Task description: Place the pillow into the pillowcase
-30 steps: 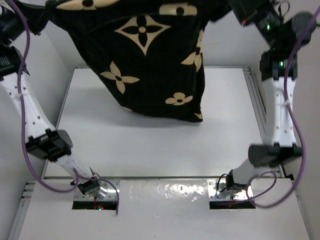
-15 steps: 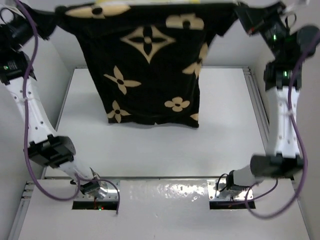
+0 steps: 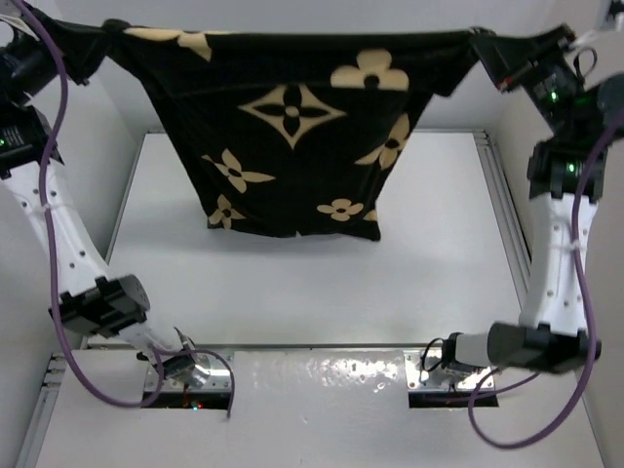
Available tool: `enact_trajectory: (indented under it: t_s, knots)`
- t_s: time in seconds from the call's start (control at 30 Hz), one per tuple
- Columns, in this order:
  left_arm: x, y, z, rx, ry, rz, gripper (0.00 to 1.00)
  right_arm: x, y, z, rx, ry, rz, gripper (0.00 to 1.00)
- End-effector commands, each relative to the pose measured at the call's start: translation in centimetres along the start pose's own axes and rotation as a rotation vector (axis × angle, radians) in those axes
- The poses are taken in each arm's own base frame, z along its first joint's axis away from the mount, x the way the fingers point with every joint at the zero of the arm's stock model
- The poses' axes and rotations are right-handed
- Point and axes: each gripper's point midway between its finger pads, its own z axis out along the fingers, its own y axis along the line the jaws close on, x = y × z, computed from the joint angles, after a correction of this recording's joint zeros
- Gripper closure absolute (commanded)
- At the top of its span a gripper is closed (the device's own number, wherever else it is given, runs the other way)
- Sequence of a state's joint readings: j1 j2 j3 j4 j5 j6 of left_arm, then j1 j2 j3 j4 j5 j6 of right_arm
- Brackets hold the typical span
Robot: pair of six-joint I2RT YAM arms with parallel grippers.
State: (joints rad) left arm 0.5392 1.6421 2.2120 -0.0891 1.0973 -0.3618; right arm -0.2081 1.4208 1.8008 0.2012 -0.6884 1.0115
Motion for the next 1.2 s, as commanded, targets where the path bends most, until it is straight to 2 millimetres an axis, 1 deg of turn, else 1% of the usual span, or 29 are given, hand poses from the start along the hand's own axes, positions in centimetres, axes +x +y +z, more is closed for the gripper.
enact_trajectory:
  t_s: [0.0, 0.03, 0.07, 0.1, 0.13, 0.17, 0.2, 0.23, 0.27, 0.33, 0.37, 0.4, 0.43, 0.47, 0.5, 0.57, 0.6, 0.67, 0.73, 0.77, 0.83, 0.87, 0.93, 0.97, 1.03, 1.07, 1.1, 1.13, 1.17]
  knots:
    - [2.2, 1.6, -0.3, -0.131, 0.016, 0.086, 1.0, -2.1, -3.3, -3.3, 0.15, -0.169, -0.061, 1.0]
    - [6.0, 2.8, 0.3, -0.136, 0.096, -0.022, 1.0, -0.3, -4.7, -3.2, 0.157, -0.138, 0.054, 1.0]
    - [7.0, 4.0, 0.1, -0.16, 0.124, -0.05, 1.0, 2.4, -6.7, -3.6, 0.161, -0.086, 0.141, 1.0]
    - [4.3, 4.3, -0.2, -0.177, 0.096, -0.006, 1.0, 0.9, -6.7, -4.1, 0.129, -0.135, 0.123, 1.0]
    - [4.1, 7.0, -1.6, -0.234, 0.097, -0.018, 1.0, -1.0, -5.7, -4.2, 0.112, -0.176, 0.124, 1.0]
    - [2.3, 7.5, -2.3, -0.254, 0.067, -0.011, 1.0, -2.7, -5.0, -4.4, 0.115, -0.201, 0.07, 1.0]
    - [-0.3, 7.4, -2.9, -0.26, 0.024, 0.062, 1.0, -3.8, -5.7, -4.9, 0.185, -0.195, -0.006, 1.0]
    - [-0.6, 7.8, -3.7, -0.276, 0.023, 0.071, 1.0, -6.0, -3.6, -4.8, 0.181, -0.221, -0.082, 1.0]
    - [0.0, 7.6, -3.8, -0.266, 0.039, 0.083, 1.0, -5.9, -3.8, -5.0, 0.202, -0.206, -0.104, 1.0]
    - [6.4, 6.0, -3.4, -0.197, 0.168, -0.059, 1.0, -2.1, -6.1, -6.2, 0.251, -0.138, -0.037, 1.0]
    - [9.2, 5.6, -3.8, -0.174, 0.238, -0.001, 1.0, 0.4, -6.5, -6.8, 0.244, -0.092, 0.003, 1.0]
    - [12.0, 3.4, -5.1, -0.164, 0.324, -0.068, 1.0, 3.4, -7.4, -7.6, 0.26, -0.044, 0.045, 1.0]
    - [17.8, 2.8, -6.4, -0.155, 0.426, -0.152, 1.0, 8.6, -9.2, -10.2, 0.322, 0.024, 0.109, 1.0]
    - [20.2, 2.0, -7.7, -0.127, 0.491, -0.072, 1.0, 12.4, -9.9, -11.5, 0.371, 0.098, 0.16, 1.0]
    - [22.4, -0.6, -9.6, -0.105, 0.566, -0.115, 1.0, 17.1, -10.8, -14.3, 0.422, 0.179, 0.141, 1.0]
    - [29.3, -4.0, -13.7, -0.014, 0.789, -0.13, 1.0, 23.8, -11.6, -17.3, 0.507, 0.353, 0.159, 1.0]
    - [31.1, -5.3, -14.6, 0.037, 0.853, -0.152, 1.0, 27.3, -11.9, -19.1, 0.533, 0.443, 0.193, 1.0]
    - [35.5, -7.8, -17.0, 0.141, 0.981, -0.235, 1.0, 32.8, -11.2, -20.2, 0.514, 0.611, 0.236, 1.0]
    - [37.6, -8.7, -17.5, 0.186, 1.039, -0.266, 1.0, 35.2, -10.1, -19.2, 0.455, 0.694, 0.229, 1.0]
    - [38.2, -7.6, -16.6, 0.17, 1.033, -0.252, 1.0, 34.6, -9.4, -16.8, 0.395, 0.689, 0.177, 1.0]
    - [37.0, -6.5, -13.3, 0.145, 0.987, -0.235, 1.0, 34.8, -10.6, -13.2, 0.385, 0.707, 0.158, 1.0]
    - [33.8, -3.8, -9.0, 0.127, 0.9, -0.124, 1.0, 29.9, -9.0, -7.7, 0.298, 0.604, 0.083, 1.0]
    - [28.1, -1.5, -4.4, 0.076, 0.791, -0.074, 1.0, 25.0, -7.6, -2.2, 0.213, 0.517, 0.047, 1.0]
    - [20.7, 0.4, -0.3, 0.057, 0.645, 0.07, 1.0, 19.0, -5.9, 2.6, 0.142, 0.393, 0.013, 1.0]
    - [13.3, 1.4, 2.2, -0.039, 0.47, 0.118, 1.0, 12.6, -3.3, 6.1, 0.061, 0.255, -0.018, 1.0]
    - [7.0, 2.0, 3.2, -0.108, 0.31, 0.284, 1.0, 6.5, -1.3, 8.3, 0.009, 0.124, -0.028, 1.0]
    - [8.9, 3.3, 3.4, -0.14, 0.323, 0.232, 1.0, 4.2, -0.9, 9.1, -0.003, 0.07, -0.016, 1.0]
    - [5.6, 4.2, 4.1, -0.2, 0.188, 0.309, 1.0, 0.7, -1.2, 9.0, 0.0, -0.006, -0.024, 1.0]
    - [3.5, 2.3, 2.7, -0.231, 0.147, 0.342, 1.0, -1.3, -0.9, 9.2, -0.017, -0.052, 0.049, 1.0]
